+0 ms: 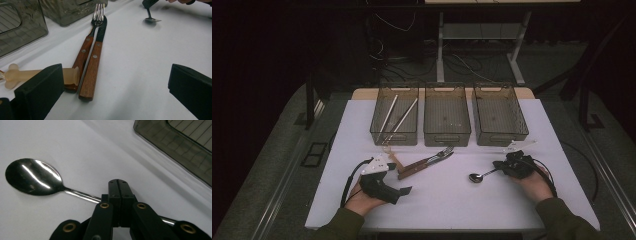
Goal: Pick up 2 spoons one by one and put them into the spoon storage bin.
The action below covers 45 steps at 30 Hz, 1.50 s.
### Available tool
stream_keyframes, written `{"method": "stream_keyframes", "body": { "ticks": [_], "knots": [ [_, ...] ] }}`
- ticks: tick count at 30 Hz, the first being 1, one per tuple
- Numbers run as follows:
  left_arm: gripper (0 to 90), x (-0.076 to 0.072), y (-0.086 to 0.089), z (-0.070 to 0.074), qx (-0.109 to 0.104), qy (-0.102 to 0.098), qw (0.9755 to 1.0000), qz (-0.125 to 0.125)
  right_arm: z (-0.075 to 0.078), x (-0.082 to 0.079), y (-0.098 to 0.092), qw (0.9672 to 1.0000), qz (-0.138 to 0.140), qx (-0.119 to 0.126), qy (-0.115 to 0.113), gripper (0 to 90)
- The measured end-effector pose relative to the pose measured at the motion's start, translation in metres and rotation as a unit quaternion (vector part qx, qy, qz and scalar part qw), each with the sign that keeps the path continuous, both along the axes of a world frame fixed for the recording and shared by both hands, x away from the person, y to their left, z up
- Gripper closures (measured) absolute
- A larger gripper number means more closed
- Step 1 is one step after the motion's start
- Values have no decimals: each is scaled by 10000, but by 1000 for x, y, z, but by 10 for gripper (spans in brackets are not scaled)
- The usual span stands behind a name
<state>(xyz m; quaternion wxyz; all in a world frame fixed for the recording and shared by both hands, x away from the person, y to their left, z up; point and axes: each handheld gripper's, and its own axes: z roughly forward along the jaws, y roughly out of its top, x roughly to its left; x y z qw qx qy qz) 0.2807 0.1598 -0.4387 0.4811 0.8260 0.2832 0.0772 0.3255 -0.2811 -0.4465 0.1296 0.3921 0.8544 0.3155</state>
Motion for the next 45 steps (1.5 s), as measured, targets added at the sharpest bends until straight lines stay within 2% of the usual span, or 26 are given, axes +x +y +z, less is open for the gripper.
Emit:
{"method": "stream_keyframes", "body": {
  "ticks": [11, 27, 32, 33, 36, 39, 40, 42, 45],
  "knots": [
    [0, 0, -1, 0, 7, 19, 10000, -41, 3, -4, 0, 9998, 5, -131, 174, 900],
    [0, -1, -1, 0, 9, 44, 10000, -66, 8, -11, -2, 9983, 59, -142, 556, 900],
    [0, -1, -1, 0, -2, 49, 10000, -68, 7, -12, -3, 9983, 89, -106, 560, 900],
    [0, -1, -1, 0, -5, 44, 10000, -72, 7, -12, -4, 9985, 104, -60, 540, 853],
    [0, -1, -2, 0, -5, 47, 10000, -78, 9, -13, -4, 9979, 107, 357, 524, 718],
    [0, -1, -2, 0, 3, 55, 9999, -97, 12, -12, -1, 9949, 328, 849, 445, 586],
    [0, -1, -2, 0, 8, 52, 9999, -107, 13, -12, 1, 9937, 413, 960, 401, 572],
    [0, -1, -2, 0, 12, 51, 9999, -115, 12, -12, 6, 9923, 528, 1052, 374, 557],
    [0, -1, -2, 0, 25, 50, 9999, -129, 10, -11, 11, 9915, 683, 1049, 346, 548]
  ]
}}
